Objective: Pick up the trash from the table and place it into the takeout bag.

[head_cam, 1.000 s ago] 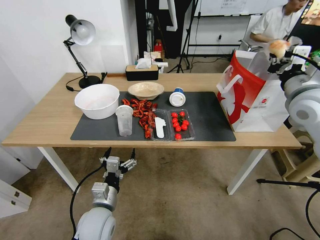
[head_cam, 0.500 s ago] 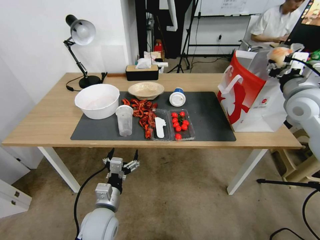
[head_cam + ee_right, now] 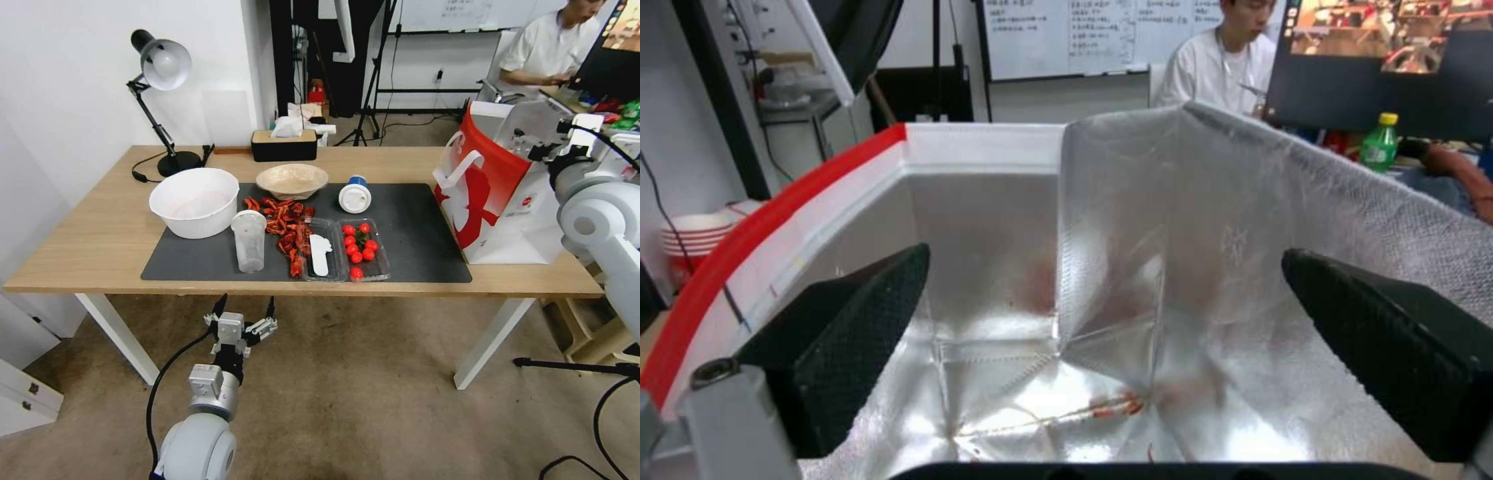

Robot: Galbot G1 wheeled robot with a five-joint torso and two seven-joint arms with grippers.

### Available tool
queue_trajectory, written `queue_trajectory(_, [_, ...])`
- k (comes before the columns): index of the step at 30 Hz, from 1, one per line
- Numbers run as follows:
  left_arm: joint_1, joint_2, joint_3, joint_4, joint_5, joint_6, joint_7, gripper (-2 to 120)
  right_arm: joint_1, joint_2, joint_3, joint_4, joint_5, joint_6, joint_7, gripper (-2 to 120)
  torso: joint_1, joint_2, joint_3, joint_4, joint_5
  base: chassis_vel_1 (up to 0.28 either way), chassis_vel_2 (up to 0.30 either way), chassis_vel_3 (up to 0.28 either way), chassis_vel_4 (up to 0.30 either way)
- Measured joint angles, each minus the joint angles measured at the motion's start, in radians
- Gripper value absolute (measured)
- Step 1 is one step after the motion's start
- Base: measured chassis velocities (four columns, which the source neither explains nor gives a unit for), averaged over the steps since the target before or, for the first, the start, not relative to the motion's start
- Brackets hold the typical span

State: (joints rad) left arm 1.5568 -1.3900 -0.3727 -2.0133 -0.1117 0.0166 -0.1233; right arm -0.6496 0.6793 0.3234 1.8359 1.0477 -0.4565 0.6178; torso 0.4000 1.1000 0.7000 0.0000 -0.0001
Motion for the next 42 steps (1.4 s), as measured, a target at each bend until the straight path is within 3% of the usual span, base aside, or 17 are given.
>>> queue_trajectory(14, [-0.01,0.002,0.001,0.001,-0.004,0.004,-0.001,100,0.011,0.001,-0.005,0.016,-0.001,-0.007,-0.006,100,0.0,0.0,0.0,0.0,0.0003,0.0,0.0,0.0,0.0])
queue_trajectory(24, [-0.014,0.005,-0.002,0.008,-0.008,0.005,-0.001,100,-0.031,-0.019,0.03,0.134,-0.003,0.08,-0.06,100,0.0,0.0,0.0,0.0001,0.0,0.0,0.0,0.0,0.0])
queue_trajectory(34, [-0.024,0.007,-0.009,0.016,-0.023,0.005,-0.001,100,-0.239,-0.026,0.072,0.333,-0.052,0.109,-0.188,100,0.0,0.0,0.0,0.0001,-0.0002,0.0,0.0,0.0,0.0])
queue_trajectory(42, [-0.018,0.006,-0.028,0.02,-0.025,0.002,0.0,100,-0.483,0.058,0.094,0.398,-0.173,0.109,-0.286,100,0.0,0.0,0.0,0.0,0.0001,0.0,0.0,0.0,0.0])
